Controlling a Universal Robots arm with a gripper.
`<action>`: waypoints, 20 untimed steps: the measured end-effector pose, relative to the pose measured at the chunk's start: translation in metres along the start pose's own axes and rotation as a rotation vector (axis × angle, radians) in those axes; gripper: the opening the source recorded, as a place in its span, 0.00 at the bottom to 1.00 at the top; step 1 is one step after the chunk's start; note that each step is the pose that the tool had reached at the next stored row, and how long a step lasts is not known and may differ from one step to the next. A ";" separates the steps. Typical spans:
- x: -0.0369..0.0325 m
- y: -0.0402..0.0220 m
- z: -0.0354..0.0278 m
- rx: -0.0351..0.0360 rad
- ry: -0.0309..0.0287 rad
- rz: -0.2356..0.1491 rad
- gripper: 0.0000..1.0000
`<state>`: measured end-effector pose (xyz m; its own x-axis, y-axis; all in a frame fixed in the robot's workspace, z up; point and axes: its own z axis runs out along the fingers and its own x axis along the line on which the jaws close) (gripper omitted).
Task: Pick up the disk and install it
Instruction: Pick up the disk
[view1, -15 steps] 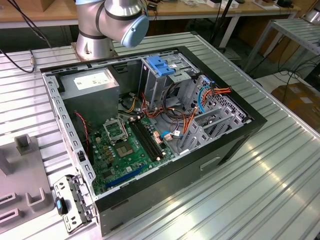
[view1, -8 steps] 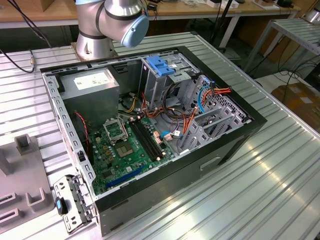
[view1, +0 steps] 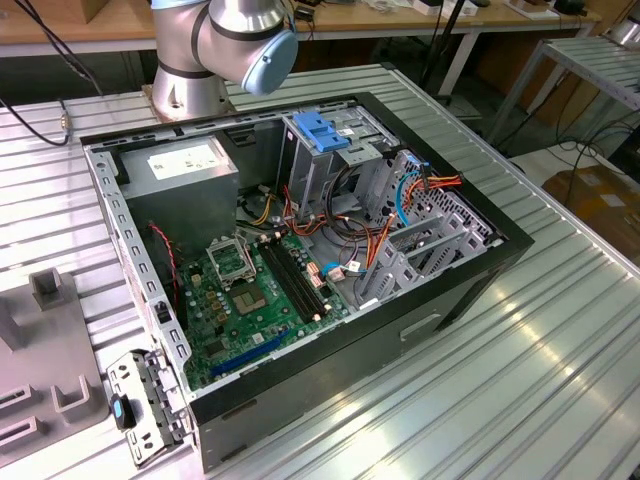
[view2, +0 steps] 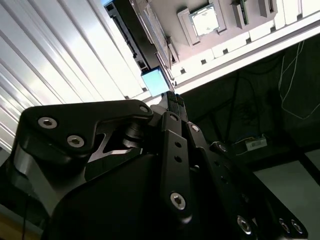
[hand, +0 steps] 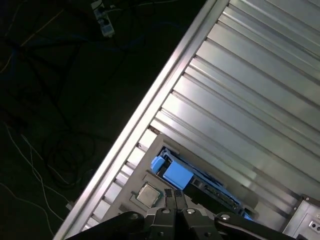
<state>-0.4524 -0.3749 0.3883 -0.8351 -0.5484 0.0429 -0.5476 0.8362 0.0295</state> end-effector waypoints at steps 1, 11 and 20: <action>0.0000 0.0000 0.0000 0.0003 0.0002 -0.007 0.11; 0.0000 0.0000 0.0000 0.0047 0.0029 -0.105 0.11; -0.0001 0.0000 0.0001 0.0107 0.0048 -0.220 0.11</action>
<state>-0.4523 -0.3749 0.3882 -0.6949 -0.7180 0.0414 -0.7175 0.6960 0.0281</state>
